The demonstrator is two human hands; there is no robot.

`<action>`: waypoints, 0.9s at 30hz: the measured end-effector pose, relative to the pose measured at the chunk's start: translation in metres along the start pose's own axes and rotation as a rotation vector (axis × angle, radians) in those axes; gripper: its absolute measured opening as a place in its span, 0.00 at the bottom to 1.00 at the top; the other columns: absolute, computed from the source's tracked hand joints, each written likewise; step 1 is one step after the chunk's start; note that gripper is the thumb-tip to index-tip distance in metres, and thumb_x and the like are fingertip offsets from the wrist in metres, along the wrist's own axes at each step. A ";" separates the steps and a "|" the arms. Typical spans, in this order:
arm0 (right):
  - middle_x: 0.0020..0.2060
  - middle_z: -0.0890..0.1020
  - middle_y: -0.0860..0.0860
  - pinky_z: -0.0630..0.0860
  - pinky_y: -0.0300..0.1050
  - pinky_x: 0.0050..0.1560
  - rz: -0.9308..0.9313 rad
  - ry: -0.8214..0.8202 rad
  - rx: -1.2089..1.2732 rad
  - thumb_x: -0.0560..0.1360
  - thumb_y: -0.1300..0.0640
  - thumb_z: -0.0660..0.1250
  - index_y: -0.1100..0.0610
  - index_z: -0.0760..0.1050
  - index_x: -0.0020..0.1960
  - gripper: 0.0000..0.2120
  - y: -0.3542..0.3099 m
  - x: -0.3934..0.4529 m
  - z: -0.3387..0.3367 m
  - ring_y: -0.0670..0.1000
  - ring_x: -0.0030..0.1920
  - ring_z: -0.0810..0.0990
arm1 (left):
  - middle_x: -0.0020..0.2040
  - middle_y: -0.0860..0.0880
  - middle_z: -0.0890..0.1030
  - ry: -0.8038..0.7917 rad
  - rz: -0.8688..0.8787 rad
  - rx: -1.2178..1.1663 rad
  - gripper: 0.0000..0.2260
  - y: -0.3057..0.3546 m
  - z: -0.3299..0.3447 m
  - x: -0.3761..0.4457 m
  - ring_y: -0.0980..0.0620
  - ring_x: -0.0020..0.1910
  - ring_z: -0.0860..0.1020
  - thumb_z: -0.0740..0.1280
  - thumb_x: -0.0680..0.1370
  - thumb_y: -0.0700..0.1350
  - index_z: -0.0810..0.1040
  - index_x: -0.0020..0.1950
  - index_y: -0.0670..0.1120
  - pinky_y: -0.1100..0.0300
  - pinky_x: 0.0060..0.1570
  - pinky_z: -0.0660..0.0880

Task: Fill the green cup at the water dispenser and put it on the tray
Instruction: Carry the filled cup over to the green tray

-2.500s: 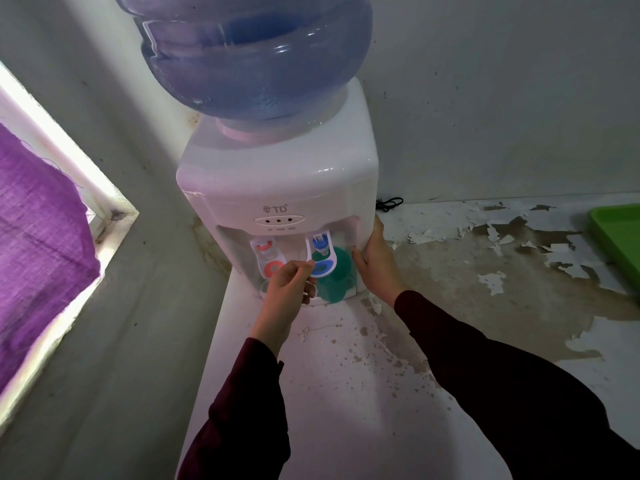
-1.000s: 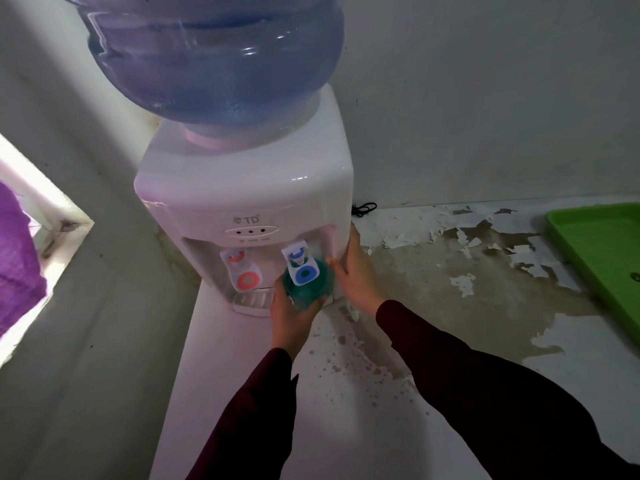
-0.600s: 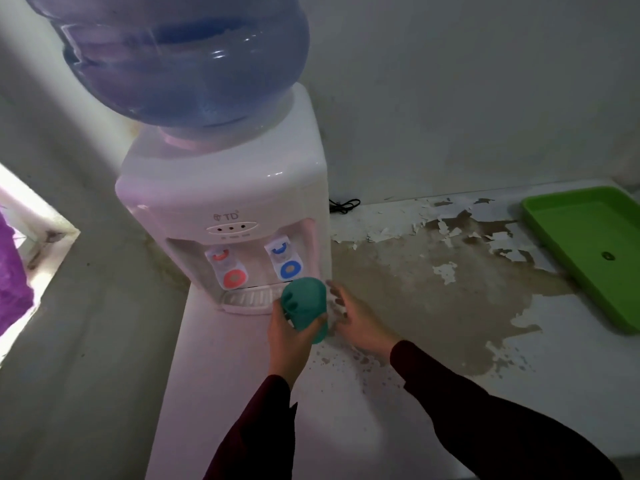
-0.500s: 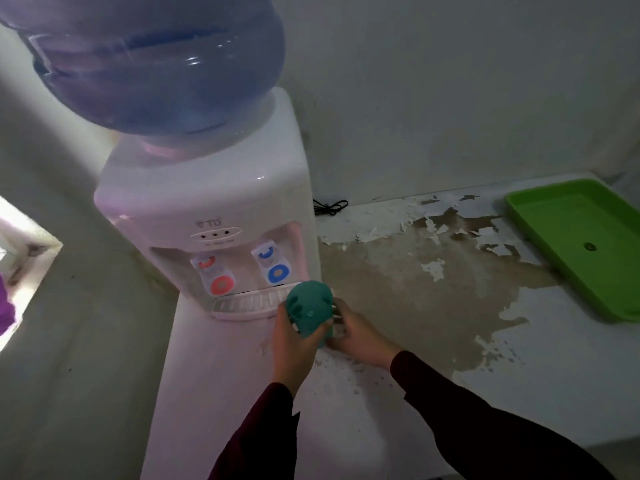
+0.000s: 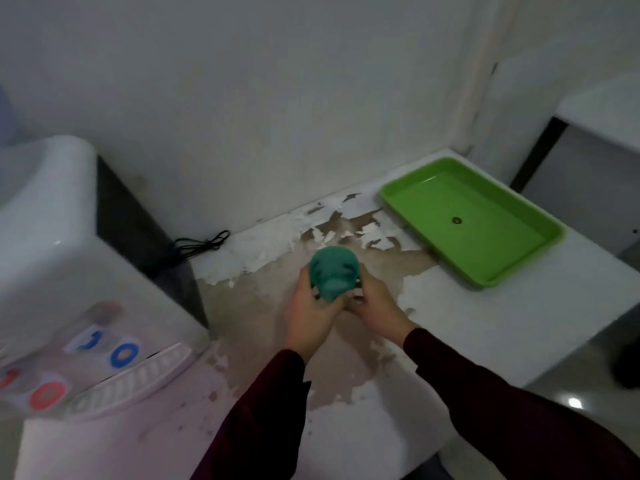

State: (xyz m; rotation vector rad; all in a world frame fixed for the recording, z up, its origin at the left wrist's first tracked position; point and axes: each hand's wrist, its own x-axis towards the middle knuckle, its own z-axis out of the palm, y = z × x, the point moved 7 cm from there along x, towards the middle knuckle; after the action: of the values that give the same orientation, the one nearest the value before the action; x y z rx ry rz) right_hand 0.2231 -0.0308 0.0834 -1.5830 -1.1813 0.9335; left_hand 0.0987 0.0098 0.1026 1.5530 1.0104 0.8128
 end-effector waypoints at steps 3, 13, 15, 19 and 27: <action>0.57 0.78 0.44 0.78 0.48 0.55 -0.024 0.072 -0.011 0.67 0.48 0.74 0.42 0.66 0.64 0.29 0.016 0.027 -0.072 0.43 0.55 0.78 | 0.57 0.62 0.77 -0.066 0.027 0.038 0.32 0.021 0.062 0.042 0.68 0.55 0.75 0.76 0.66 0.51 0.66 0.67 0.57 0.70 0.50 0.73; 0.52 0.76 0.38 0.77 0.38 0.53 0.033 0.167 -0.054 0.71 0.56 0.72 0.48 0.65 0.64 0.25 0.083 0.089 -0.261 0.36 0.52 0.77 | 0.59 0.50 0.78 -0.170 -0.009 0.119 0.31 0.046 0.247 0.153 0.54 0.57 0.76 0.75 0.67 0.50 0.68 0.67 0.48 0.59 0.54 0.74; 0.51 0.77 0.39 0.77 0.38 0.52 0.062 0.172 -0.041 0.71 0.58 0.72 0.48 0.65 0.63 0.26 0.103 0.102 -0.290 0.36 0.51 0.78 | 0.60 0.48 0.77 -0.189 -0.024 0.144 0.30 0.043 0.283 0.170 0.51 0.57 0.76 0.75 0.68 0.50 0.68 0.67 0.46 0.55 0.56 0.75; 0.50 0.76 0.40 0.76 0.37 0.50 0.114 0.178 -0.029 0.71 0.59 0.72 0.53 0.65 0.66 0.27 0.138 0.122 -0.323 0.42 0.51 0.77 | 0.57 0.50 0.76 -0.218 -0.079 0.162 0.27 0.030 0.328 0.197 0.49 0.55 0.77 0.74 0.69 0.47 0.68 0.65 0.46 0.55 0.54 0.77; 0.53 0.76 0.48 0.73 0.26 0.40 0.193 0.152 -0.008 0.74 0.58 0.69 0.56 0.61 0.70 0.28 0.171 0.139 -0.332 0.44 0.49 0.77 | 0.63 0.46 0.75 -0.230 -0.157 0.210 0.29 0.009 0.350 0.222 0.55 0.52 0.74 0.74 0.70 0.46 0.67 0.68 0.45 0.74 0.41 0.70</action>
State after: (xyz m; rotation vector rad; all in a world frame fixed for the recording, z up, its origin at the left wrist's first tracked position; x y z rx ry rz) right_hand 0.6130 0.0082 0.0097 -1.7649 -0.9407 0.9126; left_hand 0.5037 0.0709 0.0383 1.6771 1.0570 0.4187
